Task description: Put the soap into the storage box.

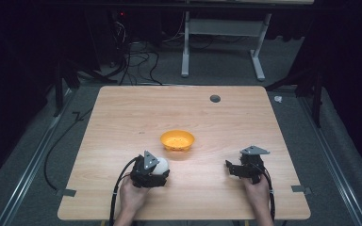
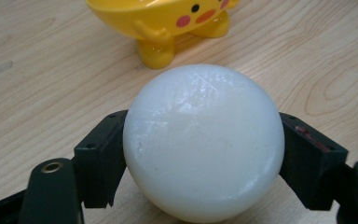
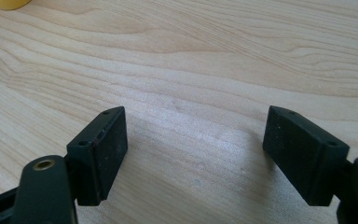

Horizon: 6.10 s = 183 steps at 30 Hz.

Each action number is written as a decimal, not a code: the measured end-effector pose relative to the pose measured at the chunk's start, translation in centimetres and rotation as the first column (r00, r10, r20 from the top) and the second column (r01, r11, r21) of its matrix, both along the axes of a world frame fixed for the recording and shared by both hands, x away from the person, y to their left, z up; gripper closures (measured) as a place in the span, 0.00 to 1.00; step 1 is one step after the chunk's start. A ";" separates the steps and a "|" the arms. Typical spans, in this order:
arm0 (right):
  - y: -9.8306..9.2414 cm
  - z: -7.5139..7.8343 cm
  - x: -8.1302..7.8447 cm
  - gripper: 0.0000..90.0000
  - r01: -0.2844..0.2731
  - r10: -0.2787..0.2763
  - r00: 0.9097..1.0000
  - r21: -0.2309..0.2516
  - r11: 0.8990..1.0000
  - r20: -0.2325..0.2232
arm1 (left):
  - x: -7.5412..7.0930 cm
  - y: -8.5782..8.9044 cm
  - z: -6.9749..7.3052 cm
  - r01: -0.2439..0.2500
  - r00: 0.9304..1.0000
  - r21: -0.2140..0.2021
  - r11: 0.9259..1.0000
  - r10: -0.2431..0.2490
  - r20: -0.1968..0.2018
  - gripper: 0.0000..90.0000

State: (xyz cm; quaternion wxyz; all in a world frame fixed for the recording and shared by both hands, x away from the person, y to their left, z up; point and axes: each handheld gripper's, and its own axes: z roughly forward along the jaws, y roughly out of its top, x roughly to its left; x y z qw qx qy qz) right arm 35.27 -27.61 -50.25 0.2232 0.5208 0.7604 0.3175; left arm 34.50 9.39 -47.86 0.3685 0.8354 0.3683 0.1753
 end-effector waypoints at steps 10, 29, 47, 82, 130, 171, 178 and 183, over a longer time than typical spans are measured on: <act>0.0 0.0 0.0 0.25 0.000 0.000 1.000 0.001 1.000 0.000 | 0.0 -0.2 1.3 0.022 1.000 -0.007 1.000 -0.022 0.018 0.27; 0.0 0.0 0.0 0.25 -0.002 0.002 1.000 0.000 1.000 -0.001 | 0.5 -0.7 2.5 0.046 0.998 -0.016 0.999 -0.046 0.031 0.27; 0.0 0.0 0.0 0.25 -0.002 0.002 1.000 0.000 1.000 -0.001 | 1.3 -0.7 3.6 0.049 0.999 -0.040 0.998 -0.048 0.015 0.27; 0.0 0.0 0.0 0.25 -0.003 0.003 1.000 0.005 1.000 -0.002 | 4.6 -2.5 5.7 0.068 0.998 -0.018 0.998 -0.068 -0.009 0.27; 0.0 0.0 0.0 0.25 -0.002 0.002 1.000 0.000 1.000 -0.001 | 10.8 -5.7 4.5 0.055 0.997 0.039 0.998 -0.052 -0.056 0.27; 0.0 0.0 0.0 0.24 -0.003 0.003 1.000 0.001 1.000 -0.002 | 10.8 -7.0 3.1 0.034 0.999 0.097 0.995 -0.030 -0.040 0.27; 0.0 0.0 -0.1 0.25 -0.003 0.003 1.000 0.000 1.000 -0.002 | 10.8 -6.8 3.3 0.027 0.999 0.078 0.997 -0.024 -0.040 0.25; 0.0 0.0 -0.1 0.25 -0.003 0.003 1.000 0.000 1.000 -0.002 | 10.8 -6.3 3.7 0.025 0.999 0.052 0.998 -0.023 -0.042 0.25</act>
